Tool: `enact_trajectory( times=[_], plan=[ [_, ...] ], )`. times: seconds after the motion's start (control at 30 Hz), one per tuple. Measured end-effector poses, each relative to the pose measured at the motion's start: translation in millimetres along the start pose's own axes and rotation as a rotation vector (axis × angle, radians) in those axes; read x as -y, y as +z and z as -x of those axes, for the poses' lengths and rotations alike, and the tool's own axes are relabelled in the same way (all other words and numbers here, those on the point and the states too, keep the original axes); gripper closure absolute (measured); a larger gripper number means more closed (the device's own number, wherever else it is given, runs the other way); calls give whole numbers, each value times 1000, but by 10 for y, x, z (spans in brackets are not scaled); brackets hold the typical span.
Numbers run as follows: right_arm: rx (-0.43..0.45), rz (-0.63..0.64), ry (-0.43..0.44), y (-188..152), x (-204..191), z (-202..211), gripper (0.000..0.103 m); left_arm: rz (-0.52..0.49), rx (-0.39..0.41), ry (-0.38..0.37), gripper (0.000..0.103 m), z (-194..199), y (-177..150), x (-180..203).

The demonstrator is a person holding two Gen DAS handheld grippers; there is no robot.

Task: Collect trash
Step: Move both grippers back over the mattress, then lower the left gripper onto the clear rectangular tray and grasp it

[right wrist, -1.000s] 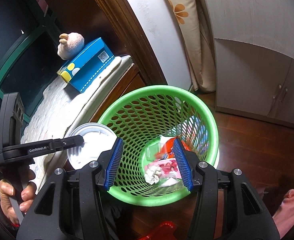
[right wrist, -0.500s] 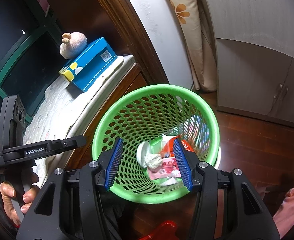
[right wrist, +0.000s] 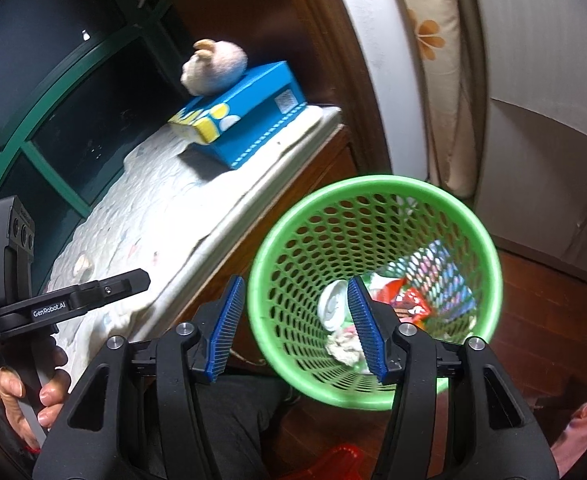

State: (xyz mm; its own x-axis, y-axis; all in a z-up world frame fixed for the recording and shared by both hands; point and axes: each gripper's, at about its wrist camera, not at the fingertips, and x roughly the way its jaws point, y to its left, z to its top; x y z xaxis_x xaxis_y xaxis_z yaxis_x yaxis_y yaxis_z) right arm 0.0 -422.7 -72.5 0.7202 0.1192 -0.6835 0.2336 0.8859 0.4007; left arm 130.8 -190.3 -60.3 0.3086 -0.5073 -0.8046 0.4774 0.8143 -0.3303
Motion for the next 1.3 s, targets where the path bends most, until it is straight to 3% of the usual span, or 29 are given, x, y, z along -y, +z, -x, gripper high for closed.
enact_trajectory(
  times=[0.23,0.4,0.5,0.57,0.8,1.07,1.3],
  plan=[
    [-38,89,59,12,-491,-194,42,84,83,78,48,461,-144,-520],
    [-70,149,104,-7,-865,-352,39,134,139,175,44,789,-279,-966],
    [-87,187,133,-30,-1080,-437,38,155,166,240,28,937,-346,-1207],
    [-100,206,153,-52,-1211,-491,38,153,179,282,27,1028,-394,-1383],
    [-137,265,201,-136,-1582,-614,37,45,130,361,26,1067,-502,-1841],
    [-169,300,219,-180,-1831,-726,37,-36,76,313,24,974,-518,-2197],
    [-192,324,232,-192,-2009,-824,36,-112,38,348,23,855,-516,-2291]
  ],
)
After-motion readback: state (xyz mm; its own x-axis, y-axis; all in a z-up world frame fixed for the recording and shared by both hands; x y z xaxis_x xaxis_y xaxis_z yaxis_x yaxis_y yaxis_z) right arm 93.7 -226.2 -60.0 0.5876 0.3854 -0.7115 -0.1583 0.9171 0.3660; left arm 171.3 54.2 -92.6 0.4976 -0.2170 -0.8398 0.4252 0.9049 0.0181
